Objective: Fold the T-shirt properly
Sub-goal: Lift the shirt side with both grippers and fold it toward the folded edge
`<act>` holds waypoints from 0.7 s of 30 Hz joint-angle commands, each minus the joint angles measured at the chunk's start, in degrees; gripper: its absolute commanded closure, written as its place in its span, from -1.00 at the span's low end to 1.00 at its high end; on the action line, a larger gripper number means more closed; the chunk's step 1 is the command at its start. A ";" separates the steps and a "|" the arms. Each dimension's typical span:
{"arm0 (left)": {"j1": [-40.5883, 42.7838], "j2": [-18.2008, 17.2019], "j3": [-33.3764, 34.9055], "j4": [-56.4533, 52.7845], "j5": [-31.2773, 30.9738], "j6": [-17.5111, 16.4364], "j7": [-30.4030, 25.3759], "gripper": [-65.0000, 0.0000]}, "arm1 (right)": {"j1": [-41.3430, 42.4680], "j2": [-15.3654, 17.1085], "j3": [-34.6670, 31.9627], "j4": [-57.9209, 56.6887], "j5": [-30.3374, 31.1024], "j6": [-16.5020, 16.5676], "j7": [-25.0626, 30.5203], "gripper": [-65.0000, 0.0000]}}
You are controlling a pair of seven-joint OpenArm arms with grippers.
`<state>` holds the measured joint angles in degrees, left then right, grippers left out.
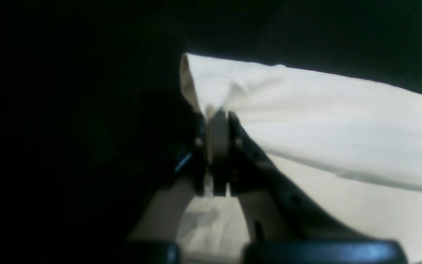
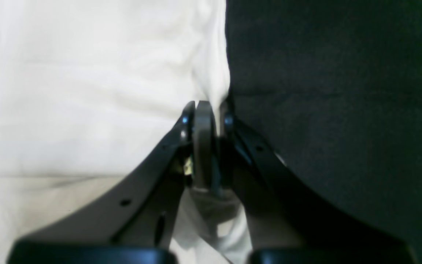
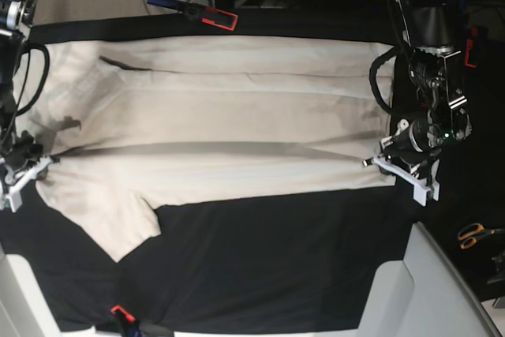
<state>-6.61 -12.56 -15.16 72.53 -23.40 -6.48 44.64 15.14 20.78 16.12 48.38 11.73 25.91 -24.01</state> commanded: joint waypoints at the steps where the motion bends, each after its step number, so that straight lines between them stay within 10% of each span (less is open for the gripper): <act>1: -1.26 -0.76 -0.09 1.01 -0.21 -0.24 -1.08 1.00 | 0.82 1.25 0.28 2.21 0.45 -0.11 0.23 0.92; 21: 2.61 -3.05 0.17 1.53 -0.12 -0.24 -1.26 1.00 | -8.85 -2.18 6.17 8.81 0.45 -0.02 -2.32 0.92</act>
<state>-3.03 -14.74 -14.79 73.28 -23.62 -6.92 44.40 5.52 17.43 21.91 56.23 11.94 25.96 -27.07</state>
